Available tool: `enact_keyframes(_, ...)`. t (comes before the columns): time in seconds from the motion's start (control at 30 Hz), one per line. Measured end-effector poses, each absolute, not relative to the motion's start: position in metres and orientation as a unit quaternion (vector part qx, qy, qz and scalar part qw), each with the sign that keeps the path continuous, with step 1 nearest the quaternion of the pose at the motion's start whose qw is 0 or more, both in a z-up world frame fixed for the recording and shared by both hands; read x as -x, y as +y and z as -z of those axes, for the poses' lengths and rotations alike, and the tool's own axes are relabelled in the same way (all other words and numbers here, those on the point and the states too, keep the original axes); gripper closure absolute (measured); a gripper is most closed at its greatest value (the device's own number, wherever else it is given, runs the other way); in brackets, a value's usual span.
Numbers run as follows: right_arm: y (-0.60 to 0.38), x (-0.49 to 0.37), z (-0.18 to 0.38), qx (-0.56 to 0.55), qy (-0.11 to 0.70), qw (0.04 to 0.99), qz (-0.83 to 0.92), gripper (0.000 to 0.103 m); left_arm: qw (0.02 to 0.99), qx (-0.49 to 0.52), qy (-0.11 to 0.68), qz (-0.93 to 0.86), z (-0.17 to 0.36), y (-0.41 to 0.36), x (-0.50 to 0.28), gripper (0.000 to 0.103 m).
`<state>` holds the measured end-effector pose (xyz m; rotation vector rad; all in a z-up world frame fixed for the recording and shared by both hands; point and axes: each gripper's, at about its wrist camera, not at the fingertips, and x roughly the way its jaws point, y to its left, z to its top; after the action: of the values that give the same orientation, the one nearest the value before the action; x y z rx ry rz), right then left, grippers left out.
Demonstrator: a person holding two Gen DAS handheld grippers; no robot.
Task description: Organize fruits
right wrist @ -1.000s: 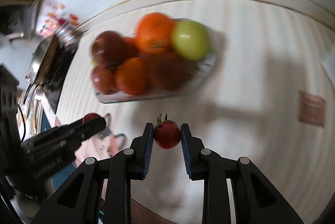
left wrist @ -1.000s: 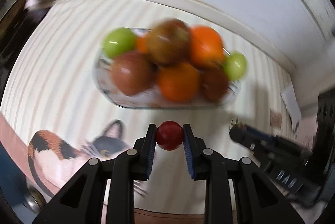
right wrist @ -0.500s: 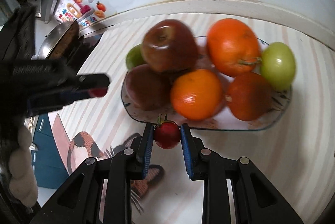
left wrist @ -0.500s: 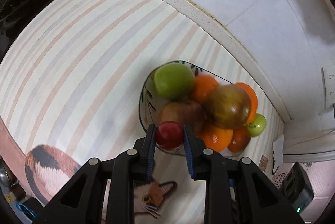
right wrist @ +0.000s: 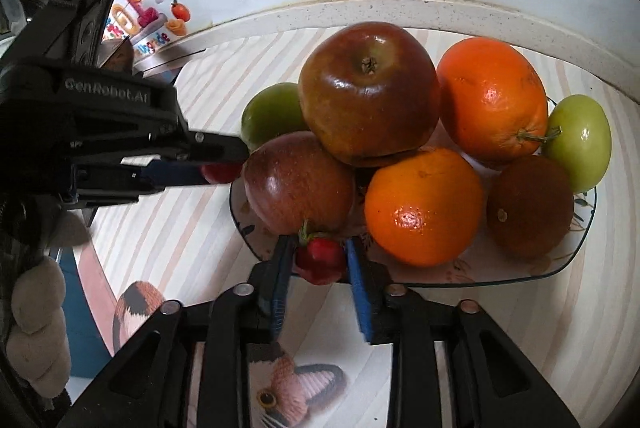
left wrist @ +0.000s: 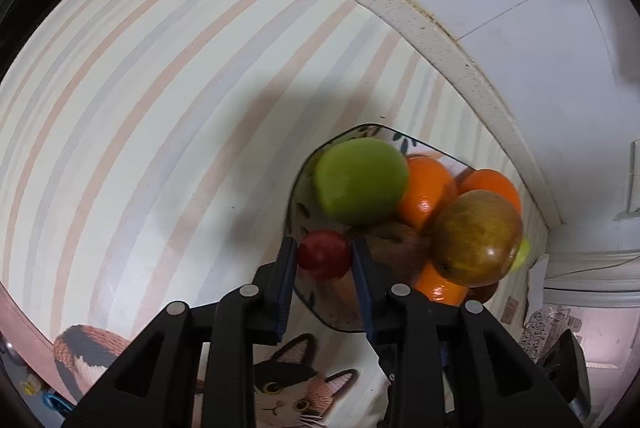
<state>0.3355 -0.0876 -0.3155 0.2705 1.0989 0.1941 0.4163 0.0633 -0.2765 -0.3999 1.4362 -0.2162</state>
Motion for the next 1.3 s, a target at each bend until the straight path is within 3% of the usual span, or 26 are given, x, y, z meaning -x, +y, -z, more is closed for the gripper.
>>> enact_keyframes(0.03,-0.088,-0.334,0.315,-0.135,0.516,0.841,-0.094,0.052,0.731,0.176,0.652,0.099,0.275,0.064,-0.415,0.074)
enact_keyframes(0.07,-0.088,-0.333,0.313,-0.140,0.515,0.840,-0.096,0.045,0.732,0.174,0.652,0.098,0.274,0.065,-0.415,0.065)
enact_keyframes(0.17,-0.088,-0.326,0.304,-0.143,0.507,0.846,-0.089,0.031,0.738,0.162,0.648,0.097,0.267,0.067,-0.412,0.023)
enact_keyframes(0.2,-0.089,-0.324,0.300,-0.146,0.505,0.846,-0.088,0.027,0.741,0.157,0.646,0.096,0.264,0.068,-0.410,0.020)
enact_keyframes(0.27,-0.094,-0.317,0.289,-0.152,0.503,0.847,-0.080,0.025,0.752,0.140,0.637,0.093,0.254,0.070,-0.404,0.020)
enact_keyframes(0.3,-0.097,-0.313,0.284,-0.149,0.506,0.846,-0.073,0.018,0.759,0.126,0.633,0.088,0.248,0.071,-0.399,0.018)
enact_keyframes(0.4,-0.107,-0.305,0.271,-0.138,0.527,0.838,-0.043,0.009,0.775,0.091,0.621,0.078,0.234,0.073,-0.378,0.015)
enact_keyframes(0.87,-0.147,-0.246,0.186,-0.105,0.497,0.860,0.049,0.005,0.829,0.005,0.554,0.076,0.166,0.057,-0.289,0.015)
enact_keyframes(1.3,-0.163,-0.196,0.105,-0.083,0.452,0.888,0.030,0.004,0.869,-0.001,0.490,0.066,0.092,0.034,-0.230,0.015)
